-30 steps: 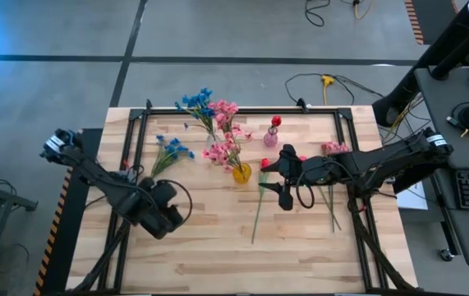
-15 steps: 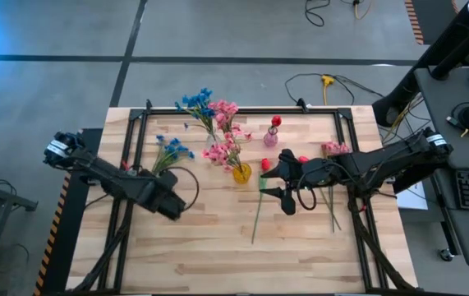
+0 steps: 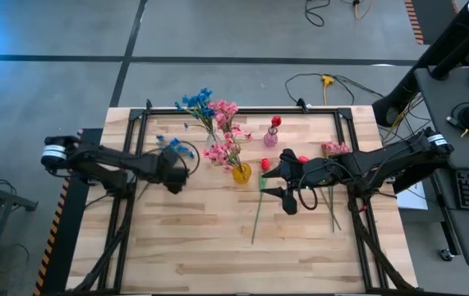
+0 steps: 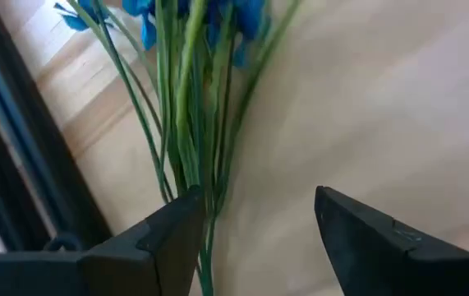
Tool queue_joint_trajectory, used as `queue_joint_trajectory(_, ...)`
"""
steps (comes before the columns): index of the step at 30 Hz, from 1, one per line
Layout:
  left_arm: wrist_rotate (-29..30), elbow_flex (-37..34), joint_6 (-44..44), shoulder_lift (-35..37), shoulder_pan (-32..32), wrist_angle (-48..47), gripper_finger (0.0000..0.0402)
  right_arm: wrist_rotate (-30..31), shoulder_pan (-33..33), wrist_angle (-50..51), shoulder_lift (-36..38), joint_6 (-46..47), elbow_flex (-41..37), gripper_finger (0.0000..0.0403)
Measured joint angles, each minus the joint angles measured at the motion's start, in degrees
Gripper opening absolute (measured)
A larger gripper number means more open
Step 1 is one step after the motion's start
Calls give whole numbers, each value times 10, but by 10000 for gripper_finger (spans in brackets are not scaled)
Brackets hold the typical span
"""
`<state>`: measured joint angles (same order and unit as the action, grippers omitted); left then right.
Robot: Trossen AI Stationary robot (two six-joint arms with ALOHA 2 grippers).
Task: Sort flowers into vase by color
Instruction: Put the blue flowers into the transparent vase
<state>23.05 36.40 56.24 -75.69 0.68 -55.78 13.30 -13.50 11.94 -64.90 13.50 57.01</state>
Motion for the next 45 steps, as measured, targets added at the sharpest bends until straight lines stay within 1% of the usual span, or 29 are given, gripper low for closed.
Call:
queue_joint_trajectory(5, 10, -20, -27, 13, 55, 16, 215, 0, 0, 1, 0, 0, 0, 212)
queue_joint_trajectory(8, 20, -20, -40, 15, 66, 18, 215, 1, 0, 2, 0, -1, 0, 212)
queue_joint_trajectory(13, 21, -21, -69, 15, 83, 39, 214, 2, 0, 2, 0, -6, 0, 212)
queue_joint_trajectory(20, 19, -42, -80, 15, 114, 46, 199, 2, 0, 2, 0, -6, 0, 212)
queue_joint_trajectory(30, 12, -61, -88, 14, 117, 57, 163, 2, 0, 2, 0, -4, 0, 212)
queue_joint_trajectory(38, 3, -70, -87, 14, 117, 82, 115, 2, 0, 2, 0, -4, 0, 212)
queue_joint_trajectory(41, 2, -57, -87, 14, 117, 65, 114, 2, 0, 2, 0, -4, 0, 212)
queue_joint_trajectory(45, 1, -30, -91, 15, 117, 29, 139, 2, 0, 2, 0, -4, 0, 212)
